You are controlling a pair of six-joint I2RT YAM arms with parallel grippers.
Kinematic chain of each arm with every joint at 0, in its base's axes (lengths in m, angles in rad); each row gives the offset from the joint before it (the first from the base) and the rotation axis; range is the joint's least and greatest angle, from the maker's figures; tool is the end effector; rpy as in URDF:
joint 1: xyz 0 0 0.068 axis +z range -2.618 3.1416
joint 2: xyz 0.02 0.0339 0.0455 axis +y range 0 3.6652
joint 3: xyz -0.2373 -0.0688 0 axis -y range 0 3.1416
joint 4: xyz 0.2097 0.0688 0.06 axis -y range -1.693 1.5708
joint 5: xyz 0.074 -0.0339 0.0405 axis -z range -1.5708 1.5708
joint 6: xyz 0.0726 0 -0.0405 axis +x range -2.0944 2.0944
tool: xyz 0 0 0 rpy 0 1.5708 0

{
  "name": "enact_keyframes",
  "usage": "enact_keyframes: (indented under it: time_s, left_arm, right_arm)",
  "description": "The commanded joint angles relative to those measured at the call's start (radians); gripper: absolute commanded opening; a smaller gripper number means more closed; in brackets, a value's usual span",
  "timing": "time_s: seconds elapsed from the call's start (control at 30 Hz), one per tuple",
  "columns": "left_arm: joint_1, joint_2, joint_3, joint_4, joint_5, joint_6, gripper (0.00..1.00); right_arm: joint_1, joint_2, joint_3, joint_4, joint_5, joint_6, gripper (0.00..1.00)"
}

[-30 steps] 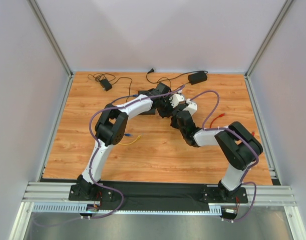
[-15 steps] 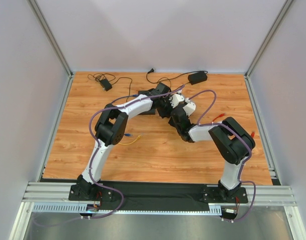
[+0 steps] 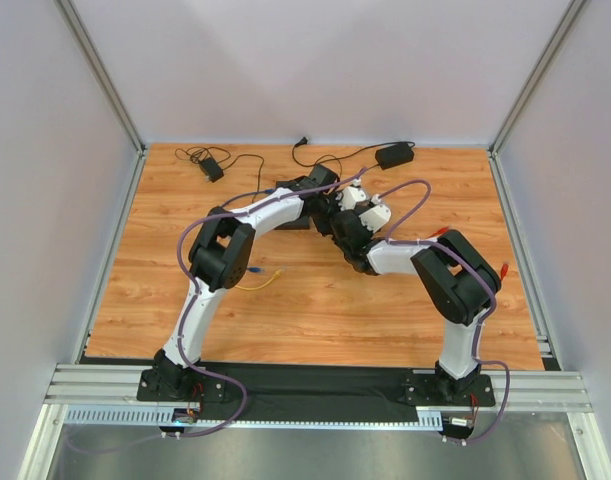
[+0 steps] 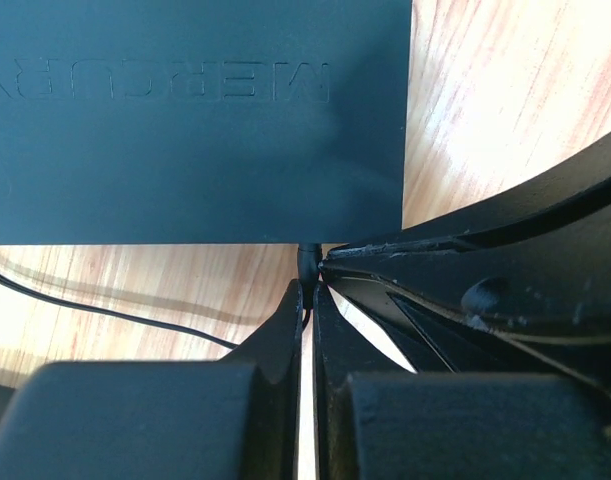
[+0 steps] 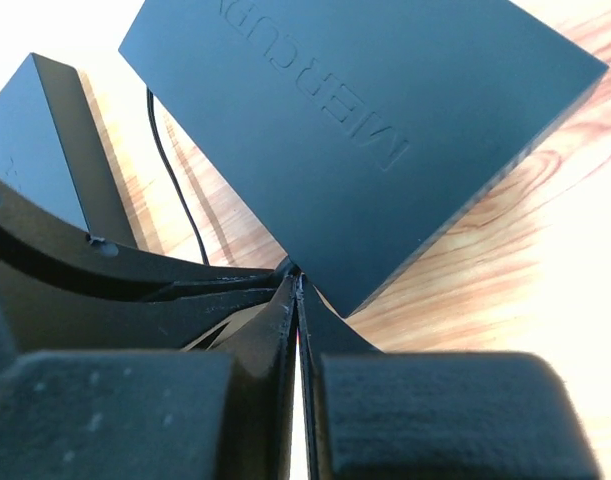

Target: Pull the plug from the switch port

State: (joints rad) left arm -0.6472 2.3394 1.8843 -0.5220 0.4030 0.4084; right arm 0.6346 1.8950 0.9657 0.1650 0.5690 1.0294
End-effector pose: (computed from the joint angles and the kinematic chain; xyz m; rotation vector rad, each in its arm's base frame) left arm 0.3645 -0.3112 0.1291 1.4139 2.1107 -0.6066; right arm 0.3185 0.1859 0.1128 0.6969 2.0922 0.2593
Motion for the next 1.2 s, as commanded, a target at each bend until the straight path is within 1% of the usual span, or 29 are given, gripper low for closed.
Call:
enact_keyframes:
  time_s: [0.0,0.13,0.2,0.47,0.57,0.73,0.9,0.97,1.07,1.17]
  left_arm:
    - [0.003,-0.005,0.035,-0.046,0.039,-0.010,0.00]
    - [0.006,-0.003,0.030,-0.058,0.027,-0.008,0.00]
    - [0.011,-0.003,0.029,-0.070,0.042,-0.005,0.00]
    - [0.024,-0.043,-0.047,-0.047,0.034,-0.019,0.00]
    - [0.023,-0.042,-0.044,-0.044,0.033,-0.023,0.00]
    - [0.023,-0.045,-0.034,-0.038,0.043,-0.028,0.00]
    - [0.024,-0.040,-0.027,-0.039,0.051,-0.028,0.00]
    - [0.023,-0.045,-0.030,-0.039,0.046,-0.031,0.00]
    - [0.023,-0.045,-0.034,-0.032,0.040,-0.031,0.00]
    - [0.024,-0.032,-0.014,-0.047,0.036,-0.033,0.00]
  right_arm:
    - [-0.021,0.026,0.024,-0.088,0.071,0.095,0.00]
    - [-0.038,0.024,0.018,-0.107,0.054,0.136,0.00]
    - [-0.049,0.023,0.015,-0.104,0.042,0.141,0.00]
    - [-0.073,0.012,0.001,-0.114,0.014,0.159,0.00]
    - [-0.073,-0.010,-0.004,-0.137,0.044,0.146,0.00]
    - [-0.073,-0.059,-0.010,-0.194,0.118,0.098,0.00]
    - [-0.075,-0.086,-0.005,-0.219,0.118,0.034,0.00]
    - [-0.079,-0.091,0.002,-0.243,0.149,0.003,0.00]
    - [-0.107,-0.079,0.002,-0.197,0.071,-0.067,0.00]
    - [-0.108,-0.065,0.014,-0.179,0.022,-0.094,0.00]
